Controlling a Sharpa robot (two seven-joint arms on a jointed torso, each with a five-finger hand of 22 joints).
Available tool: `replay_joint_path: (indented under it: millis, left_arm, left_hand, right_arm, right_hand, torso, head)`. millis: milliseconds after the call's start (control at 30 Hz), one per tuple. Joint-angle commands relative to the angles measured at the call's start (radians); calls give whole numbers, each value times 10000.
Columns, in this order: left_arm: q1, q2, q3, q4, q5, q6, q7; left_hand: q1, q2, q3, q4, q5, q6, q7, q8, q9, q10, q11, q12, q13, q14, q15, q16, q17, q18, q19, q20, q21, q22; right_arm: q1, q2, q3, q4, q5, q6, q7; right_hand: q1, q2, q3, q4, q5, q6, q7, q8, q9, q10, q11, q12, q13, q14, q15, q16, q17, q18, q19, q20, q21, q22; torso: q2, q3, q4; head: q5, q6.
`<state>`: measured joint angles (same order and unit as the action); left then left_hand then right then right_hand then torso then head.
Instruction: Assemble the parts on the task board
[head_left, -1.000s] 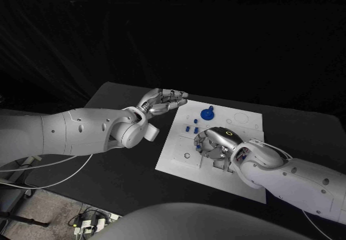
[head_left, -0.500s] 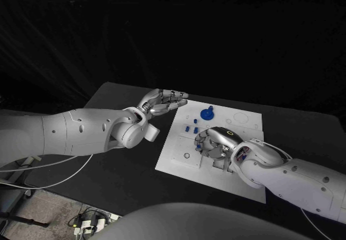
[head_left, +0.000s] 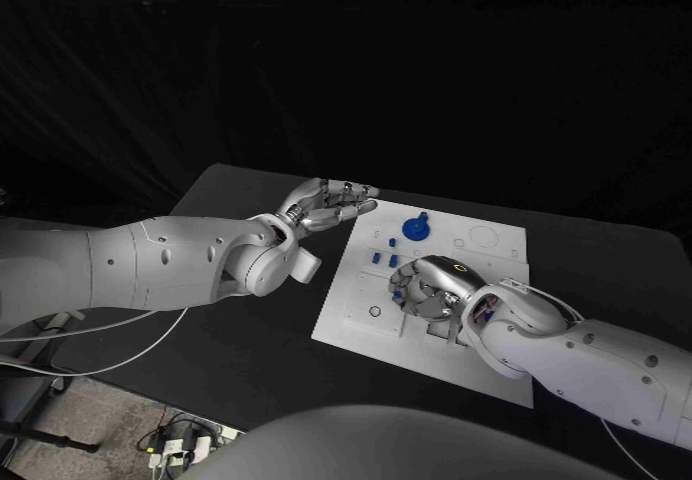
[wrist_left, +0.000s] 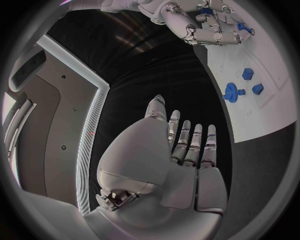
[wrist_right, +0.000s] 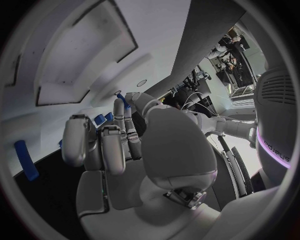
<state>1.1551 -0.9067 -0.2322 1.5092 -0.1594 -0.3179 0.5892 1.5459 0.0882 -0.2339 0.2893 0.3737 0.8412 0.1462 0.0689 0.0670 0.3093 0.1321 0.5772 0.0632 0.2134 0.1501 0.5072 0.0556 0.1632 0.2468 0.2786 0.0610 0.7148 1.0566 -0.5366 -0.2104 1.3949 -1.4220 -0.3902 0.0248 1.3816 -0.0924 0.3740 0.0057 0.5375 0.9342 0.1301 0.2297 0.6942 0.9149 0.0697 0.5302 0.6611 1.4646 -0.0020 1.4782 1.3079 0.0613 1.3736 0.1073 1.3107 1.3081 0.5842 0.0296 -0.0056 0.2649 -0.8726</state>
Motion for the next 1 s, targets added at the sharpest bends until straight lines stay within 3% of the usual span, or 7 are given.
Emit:
replay_joint_path:
  millis: [33, 600, 1000]
  left_arm:
    - [-4, 33, 8, 7, -51, 191, 31]
    - [-32, 42, 8, -18, -53, 225, 3]
    - [-67, 55, 8, -27, -54, 244, 5]
  left_hand:
    - [77, -14, 60, -5, 47, 15, 66, 10, 1, -30, 63, 30, -7, 9, 52, 34, 9, 191, 26, 33, 35, -2]
    - [110, -7, 66, -10, 57, 8, 69, 10, 1, -35, 66, 34, -8, 20, 64, 49, 10, 191, 44, 47, 40, -17]
    - [144, 3, 71, -11, 68, 0, 70, 9, 1, -42, 66, 37, -8, 40, 93, 77, 13, 192, 76, 56, 46, 0]
  right_arm:
    - [-33, 12, 2, -10, 56, 165, 110]
    - [-72, -1, 2, -43, -63, 186, 30]
    - [-97, 6, 1, -80, -319, 322, -237]
  right_hand:
    - [-36, 50, 41, 3, 48, 49, 29, -57, 17, 46, -1, -50, -9, 180, 68, -11, 997, 75, -35, 62, -14, 1722]
    - [-38, 42, 50, -9, 54, 17, 48, -114, 6, 37, 22, -116, -74, 114, 86, -74, 890, 106, -139, 73, -143, 1678]
    - [-45, 39, 59, -43, -23, -174, 72, -318, -46, -149, 63, -211, -146, -59, 131, -217, 657, 173, -385, 113, -425, 1585]
  torso:
    - [6, 0, -1]
    - [0, 0, -3]
    - [-2, 2, -1]
  head:
    - [12, 0]
    - [24, 0]
    - [43, 0]
